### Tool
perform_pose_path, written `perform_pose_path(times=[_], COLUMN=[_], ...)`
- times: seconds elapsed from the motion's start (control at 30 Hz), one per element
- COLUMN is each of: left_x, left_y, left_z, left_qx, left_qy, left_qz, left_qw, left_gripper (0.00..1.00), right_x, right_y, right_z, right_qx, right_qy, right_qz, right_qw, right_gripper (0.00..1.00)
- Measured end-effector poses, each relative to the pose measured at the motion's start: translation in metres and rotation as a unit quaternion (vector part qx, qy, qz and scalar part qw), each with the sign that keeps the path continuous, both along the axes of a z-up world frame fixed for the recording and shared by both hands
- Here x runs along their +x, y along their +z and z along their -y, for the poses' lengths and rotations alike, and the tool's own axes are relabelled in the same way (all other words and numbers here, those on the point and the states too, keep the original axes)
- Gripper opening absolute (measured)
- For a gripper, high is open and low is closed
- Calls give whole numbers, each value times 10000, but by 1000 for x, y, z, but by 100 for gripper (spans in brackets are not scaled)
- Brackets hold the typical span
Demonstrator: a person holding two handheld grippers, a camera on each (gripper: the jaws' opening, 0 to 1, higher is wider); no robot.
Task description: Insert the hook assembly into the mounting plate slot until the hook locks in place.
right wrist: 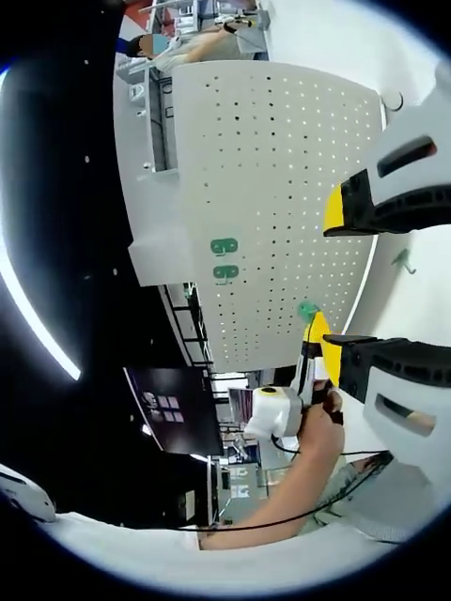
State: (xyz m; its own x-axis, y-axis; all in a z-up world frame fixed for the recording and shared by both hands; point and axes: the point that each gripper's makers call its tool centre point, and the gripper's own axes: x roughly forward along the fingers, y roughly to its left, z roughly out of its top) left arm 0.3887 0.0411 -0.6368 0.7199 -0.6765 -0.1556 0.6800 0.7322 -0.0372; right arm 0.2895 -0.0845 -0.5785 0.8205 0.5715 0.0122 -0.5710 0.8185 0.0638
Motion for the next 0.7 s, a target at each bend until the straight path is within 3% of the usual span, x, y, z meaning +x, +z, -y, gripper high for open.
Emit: perform_pose_path(times=[0.47,0.7], left_x=[-17,-26], left_y=[46,61], left_z=[-3,-5], left_qx=[-511,-682], left_qy=[106,71], left_qz=[627,835], left_qw=[9967,9941], left_gripper=[2,3], right_x=[-7,-8], right_y=[18,22], right_z=[-9,-12], right_qx=[49,79], right_qy=[87,116], right_qz=[191,241], right_qw=[9998,9996], right_gripper=[40,40])
